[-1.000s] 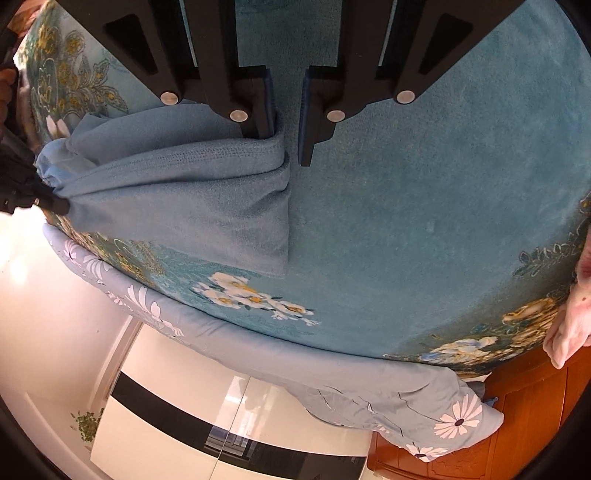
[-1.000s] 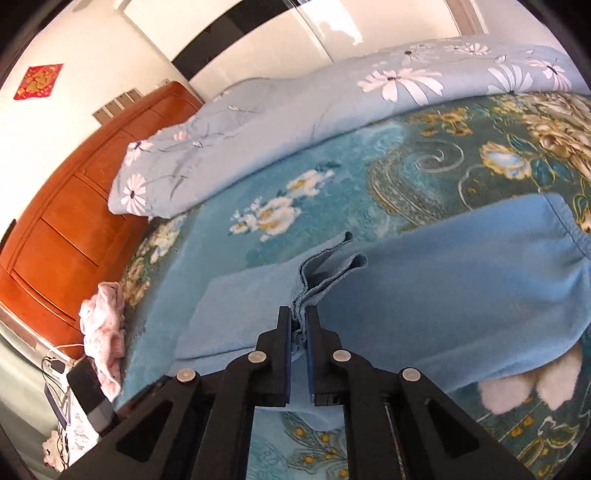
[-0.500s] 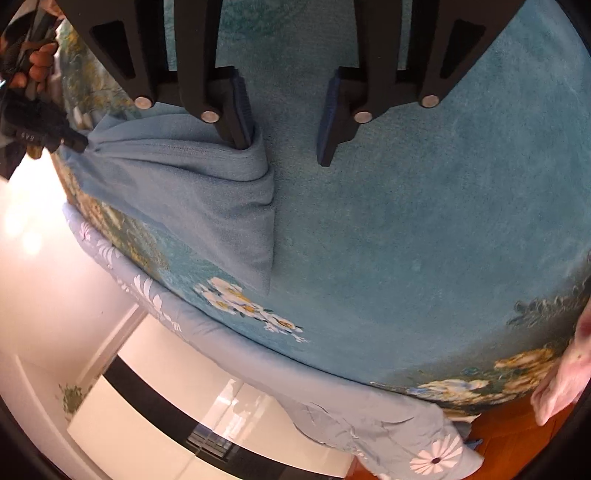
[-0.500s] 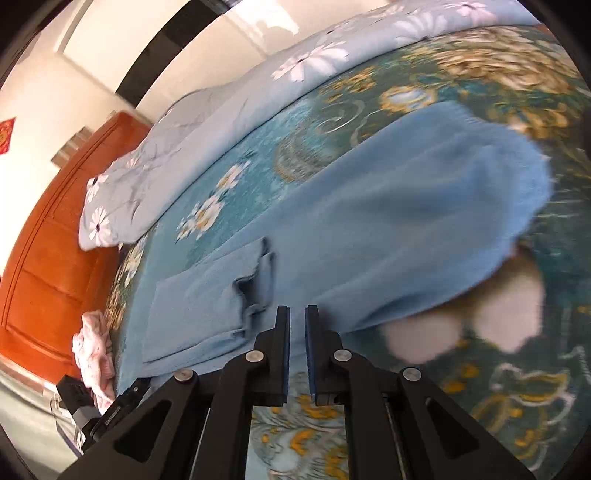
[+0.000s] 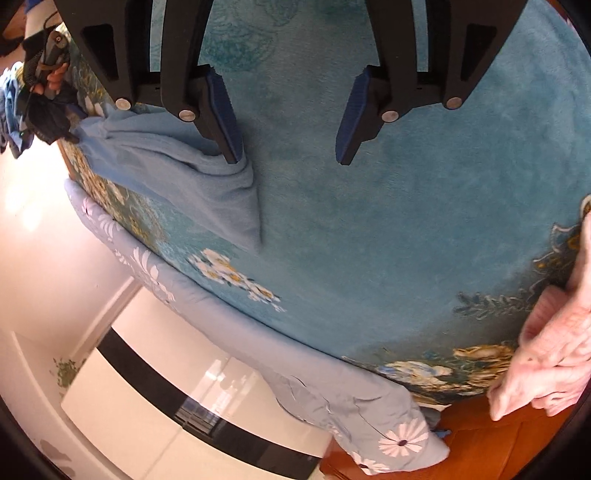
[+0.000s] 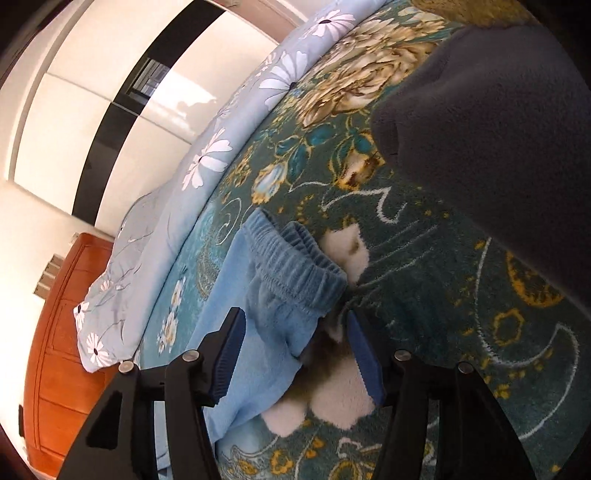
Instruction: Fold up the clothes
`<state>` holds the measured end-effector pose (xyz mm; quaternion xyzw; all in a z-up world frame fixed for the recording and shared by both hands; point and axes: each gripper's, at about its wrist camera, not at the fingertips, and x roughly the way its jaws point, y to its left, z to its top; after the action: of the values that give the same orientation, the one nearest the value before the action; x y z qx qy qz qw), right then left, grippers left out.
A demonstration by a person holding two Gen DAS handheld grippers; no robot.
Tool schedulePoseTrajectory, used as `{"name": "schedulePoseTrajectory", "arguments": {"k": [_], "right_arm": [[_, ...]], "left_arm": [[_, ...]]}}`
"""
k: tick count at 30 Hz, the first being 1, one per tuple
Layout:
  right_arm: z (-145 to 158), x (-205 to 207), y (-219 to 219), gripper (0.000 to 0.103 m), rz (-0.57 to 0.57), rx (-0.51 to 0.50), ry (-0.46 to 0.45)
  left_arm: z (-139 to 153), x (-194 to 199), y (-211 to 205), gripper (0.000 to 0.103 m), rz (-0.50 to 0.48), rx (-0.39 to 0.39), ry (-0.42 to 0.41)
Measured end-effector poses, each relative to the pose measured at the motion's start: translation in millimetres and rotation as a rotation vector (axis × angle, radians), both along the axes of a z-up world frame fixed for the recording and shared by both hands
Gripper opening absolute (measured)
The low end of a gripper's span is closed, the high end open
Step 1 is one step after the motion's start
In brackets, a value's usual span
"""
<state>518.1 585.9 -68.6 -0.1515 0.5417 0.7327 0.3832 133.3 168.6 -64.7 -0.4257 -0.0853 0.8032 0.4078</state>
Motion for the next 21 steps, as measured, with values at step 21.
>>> {"name": "schedulePoseTrajectory", "arguments": {"k": [21], "right_arm": [[148, -112, -70, 0.023, 0.278, 0.474, -0.163]], "left_arm": [[16, 47, 122, 0.058, -0.360, 0.023, -0.046]]}}
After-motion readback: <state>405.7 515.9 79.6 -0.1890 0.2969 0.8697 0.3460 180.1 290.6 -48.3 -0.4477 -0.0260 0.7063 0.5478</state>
